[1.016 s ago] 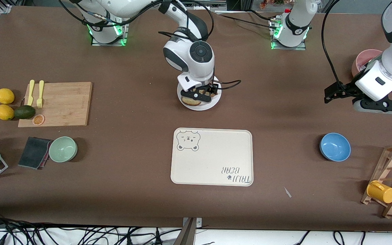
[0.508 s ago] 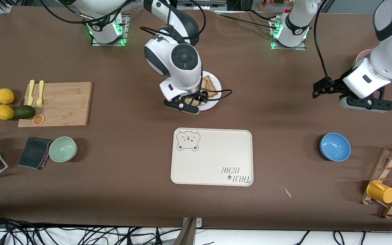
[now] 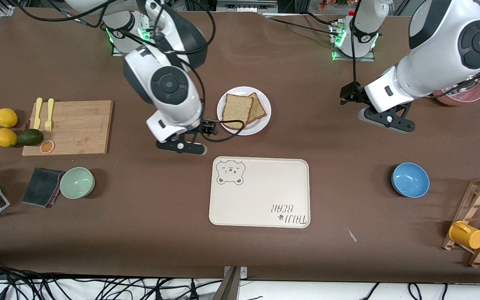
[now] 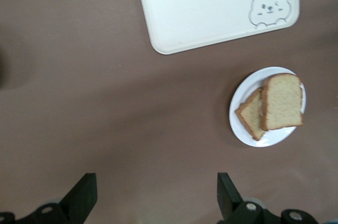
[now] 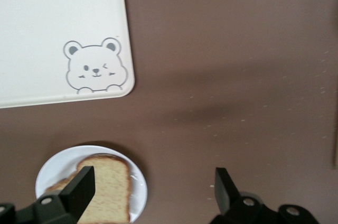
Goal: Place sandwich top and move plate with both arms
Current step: 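Withdraw the right gripper while the left gripper reaches the plate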
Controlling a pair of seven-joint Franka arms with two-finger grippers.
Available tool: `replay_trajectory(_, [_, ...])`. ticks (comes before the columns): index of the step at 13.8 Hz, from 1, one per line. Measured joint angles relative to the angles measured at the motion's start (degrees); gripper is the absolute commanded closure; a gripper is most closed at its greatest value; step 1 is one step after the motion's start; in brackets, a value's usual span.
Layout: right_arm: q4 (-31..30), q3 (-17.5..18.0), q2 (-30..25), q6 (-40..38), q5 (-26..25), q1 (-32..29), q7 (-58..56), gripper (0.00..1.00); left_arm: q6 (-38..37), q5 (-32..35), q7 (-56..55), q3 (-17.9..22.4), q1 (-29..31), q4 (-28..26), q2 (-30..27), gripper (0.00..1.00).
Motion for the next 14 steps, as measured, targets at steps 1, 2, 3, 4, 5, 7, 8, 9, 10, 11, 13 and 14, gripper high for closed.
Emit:
replay_trajectory(1, [0.03, -0.05, -1.14, -1.65, 0.00, -2.07, -3.79, 0.00, -0.02, -1.63, 0.00, -0.28, 0.00, -0.02, 0.77, 0.00])
replay_trajectory(2, [0.07, -0.10, -2.37, -3.23, 0.01, -4.44, -7.72, 0.00, -0.05, -3.53, 0.00, -0.51, -0.01, -0.05, 1.66, 0.00])
replay_trajectory(3, [0.12, -0.26, -3.62, -4.32, 0.03, -6.62, -11.33, 0.00, -0.06, -5.36, 0.00, -0.73, -0.08, -0.07, 2.67, 0.00])
replay_trajectory(4, [0.15, -0.93, -4.91, -5.05, 0.06, -8.12, -14.74, 0.00, -0.06, -6.85, 0.00, -0.94, -0.14, -0.10, 3.73, 0.00])
replay_trajectory(5, [0.17, -2.20, -6.20, -6.01, 0.20, -8.86, -18.00, 0.00, -0.06, -8.28, 0.00, -1.01, -0.20, -0.12, 4.95, 0.00])
replay_trajectory(7, [0.23, -5.77, -8.77, -8.68, 1.92, -8.99, -22.75, 0.00, 0.14, -11.95, 0.00, -0.96, -0.20, -0.14, 8.13, 0.00])
replay_trajectory(8, [0.22, -8.43, -10.30, -9.36, 3.99, -8.87, -24.03, 0.00, 0.79, -13.40, 0.00, -0.97, -0.22, -0.16, 10.08, 0.00])
replay_trajectory(9, [0.07, -11.45, -11.93, -9.80, 6.52, -8.85, -25.61, 0.00, 2.38, -14.29, 0.12, -1.02, -0.39, -0.18, 12.12, 0.00])
replay_trajectory(10, [-0.62, -14.57, -13.67, -10.24, 8.80, -8.88, -28.54, 0.00, 4.42, -14.74, 0.15, -1.09, -0.90, -0.19, 14.09, 0.00])
replay_trajectory(11, [-1.82, -17.36, -15.37, -10.56, 10.26, -8.98, -32.15, 0.00, 6.26, -15.06, 0.20, -1.24, -1.78, -0.17, 15.98, 0.00])
replay_trajectory(13, [-4.78, -20.95, -18.39, -10.69, 11.30, -9.19, -37.06, 0.00, 9.39, -17.57, 0.82, -1.43, -4.31, -0.17, 19.62, 0.00])
replay_trajectory(14, [-6.20, -21.53, -19.68, -10.54, 11.34, -9.26, -37.74, 0.00, 10.81, -18.43, 1.99, -1.49, -5.56, -0.19, 21.14, 0.00])
